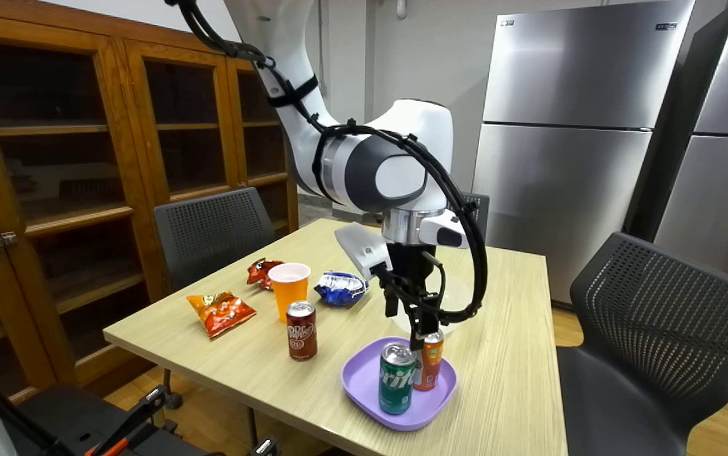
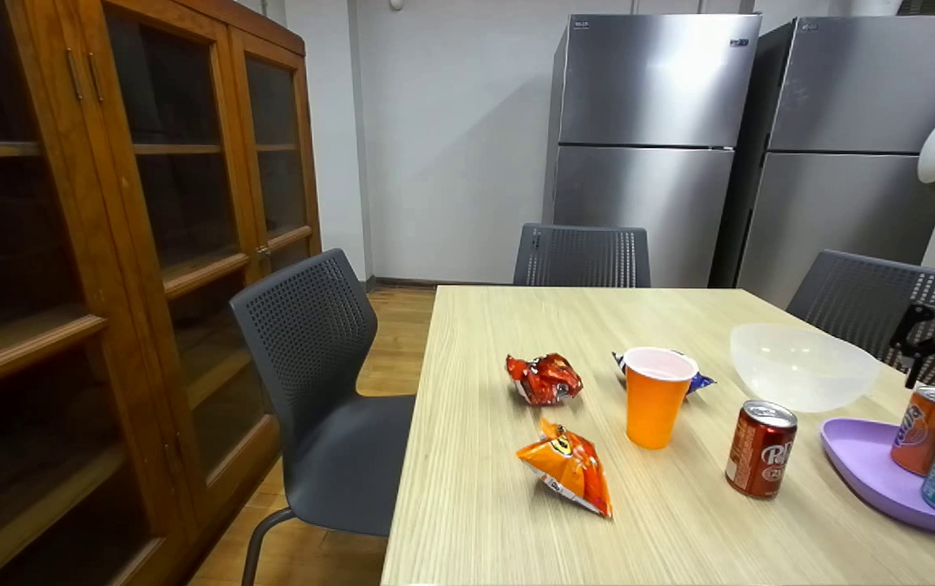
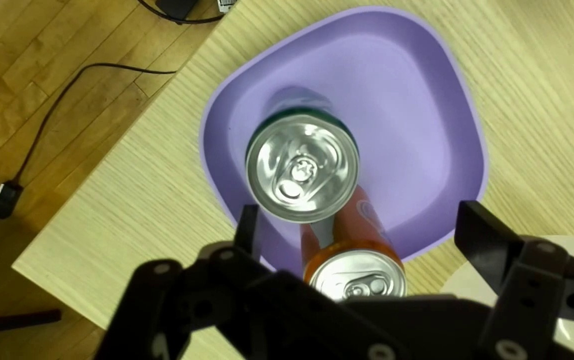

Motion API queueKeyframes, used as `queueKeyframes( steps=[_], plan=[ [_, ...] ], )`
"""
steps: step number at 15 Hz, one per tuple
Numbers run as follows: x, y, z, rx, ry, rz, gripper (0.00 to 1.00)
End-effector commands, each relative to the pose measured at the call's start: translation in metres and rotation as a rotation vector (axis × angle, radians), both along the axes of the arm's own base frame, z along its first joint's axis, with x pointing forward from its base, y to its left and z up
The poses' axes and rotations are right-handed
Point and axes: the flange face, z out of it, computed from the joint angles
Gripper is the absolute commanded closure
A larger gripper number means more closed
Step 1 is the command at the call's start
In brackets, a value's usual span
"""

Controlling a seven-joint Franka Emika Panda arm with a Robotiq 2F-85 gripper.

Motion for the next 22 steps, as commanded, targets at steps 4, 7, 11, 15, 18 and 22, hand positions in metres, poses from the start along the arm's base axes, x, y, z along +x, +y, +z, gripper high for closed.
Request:
queueKeyframes(
  steps=[4, 7, 11, 15, 18, 22],
  plan=[
    [-0.014, 0.053, 0.039, 0.013, -0.068, 0.083, 0.0],
    [-0.013, 0.087, 0.046, 0.023, -0.077, 0.158, 0.0],
    [-0.008, 0.138, 0.05, 0.029, -0.079, 0.286, 0.0],
    [-0.002, 0.184, 0.047, 0.034, -0.068, 0.407, 0.0],
    [0.002, 0.208, 0.041, 0.04, -0.058, 0.474, 0.0],
    [0.005, 0.22, 0.031, 0.046, -0.035, 0.521, 0.0]
  ],
)
